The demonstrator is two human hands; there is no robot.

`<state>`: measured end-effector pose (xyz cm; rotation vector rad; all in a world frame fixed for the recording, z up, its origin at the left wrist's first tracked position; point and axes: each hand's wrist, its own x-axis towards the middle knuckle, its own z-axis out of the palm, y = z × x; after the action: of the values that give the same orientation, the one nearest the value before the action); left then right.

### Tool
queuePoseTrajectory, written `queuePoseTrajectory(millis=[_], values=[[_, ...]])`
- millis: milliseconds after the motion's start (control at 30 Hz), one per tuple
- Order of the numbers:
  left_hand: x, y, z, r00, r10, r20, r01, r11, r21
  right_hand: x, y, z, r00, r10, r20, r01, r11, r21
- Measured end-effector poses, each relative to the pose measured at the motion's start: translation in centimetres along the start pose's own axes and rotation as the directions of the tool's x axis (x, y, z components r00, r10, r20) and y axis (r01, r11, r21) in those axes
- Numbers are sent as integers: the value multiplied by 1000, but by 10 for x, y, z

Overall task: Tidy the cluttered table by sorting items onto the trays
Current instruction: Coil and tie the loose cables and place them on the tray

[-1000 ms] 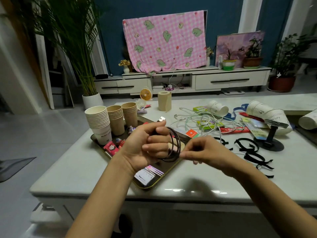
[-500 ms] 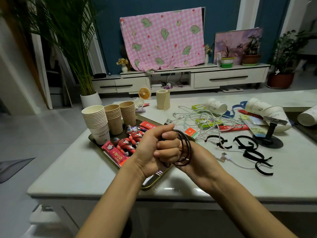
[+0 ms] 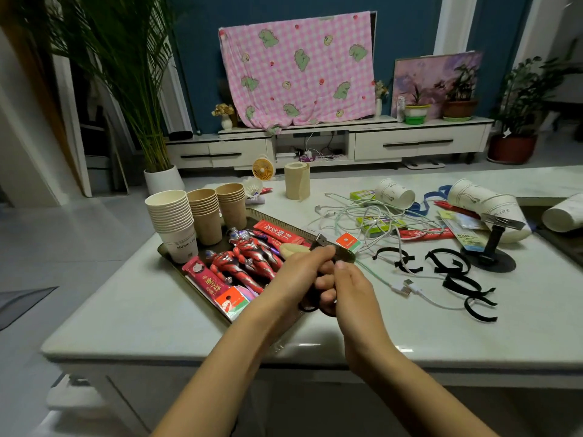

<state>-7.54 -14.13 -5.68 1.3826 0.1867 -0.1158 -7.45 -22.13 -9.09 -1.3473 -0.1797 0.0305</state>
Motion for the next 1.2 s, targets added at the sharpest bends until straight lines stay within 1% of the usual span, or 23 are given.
queuePoseTrajectory(millis=[67,100,167,200,233,300,367,433,467,533,600,633,700,733,767,800,867,900,933,967,1000,1100,1200], values=[[-3,-2,8,979,151,-137,-109,955,275,1,4,3,998,-22,-55,23,1000,14],[-4,-4,10,949,251,-193,-161,907,390,1,5,4,996,-36,-79,38,999,22],[-5,-6,9,855,445,-265,-236,790,566,3,6,5,988,-89,-125,92,995,22],[-5,-6,9,822,500,-274,-266,762,591,4,6,5,982,-121,-146,124,992,13],[-5,-6,9,805,525,-276,-298,760,578,5,6,5,976,-146,-159,148,989,5],[-6,-10,14,801,513,-309,-323,804,498,7,5,4,973,-162,-163,167,986,16],[-8,-16,23,792,490,-364,-309,836,452,9,5,3,969,-187,-163,188,982,-9],[-8,-22,30,751,533,-389,-336,816,470,10,5,-1,960,-242,-143,234,970,-66],[-8,-24,32,716,581,-387,-366,785,501,10,5,-3,957,-263,-126,252,963,-98],[-7,-27,31,640,687,-344,-417,687,596,10,3,-6,960,-264,-91,251,959,-132],[-4,-30,28,586,769,-254,-438,565,700,11,-1,-9,980,-191,-51,187,979,-82],[-3,-32,26,572,795,-202,-450,510,733,12,-4,-10,988,-148,-32,146,988,-49],[-1,-35,21,579,807,-113,-474,446,759,13,-10,-16,997,-83,-3,83,996,-21],[1,-35,18,601,794,-92,-487,455,745,13,-12,-19,998,-55,8,55,998,-12],[2,-35,16,640,762,-101,-496,509,703,14,-14,-22,999,-30,15,30,1000,-3],[2,-35,17,697,704,-133,-492,605,626,15,-15,-25,1000,-17,15,16,1000,5],[2,-31,20,822,520,-233,-412,825,387,15,-15,-28,1000,-23,11,23,999,31],[2,-30,23,872,412,-265,-352,904,244,16,-13,-28,1000,-29,8,28,998,60],[2,-28,25,905,333,-265,-310,942,127,15,-12,-28,999,-31,4,31,995,95],[2,-27,27,920,300,-252,-293,954,68,15,-10,-28,999,-34,-4,34,992,119],[2,-26,28,920,305,-247,-298,952,64,15,-8,-27,999,-39,-17,41,991,127],[1,-24,29,886,360,-293,-324,932,163,13,-2,-26,994,-85,-61,91,991,94],[1,-28,30,879,345,-328,-280,932,231,9,4,-24,977,-187,-98,189,982,13]])
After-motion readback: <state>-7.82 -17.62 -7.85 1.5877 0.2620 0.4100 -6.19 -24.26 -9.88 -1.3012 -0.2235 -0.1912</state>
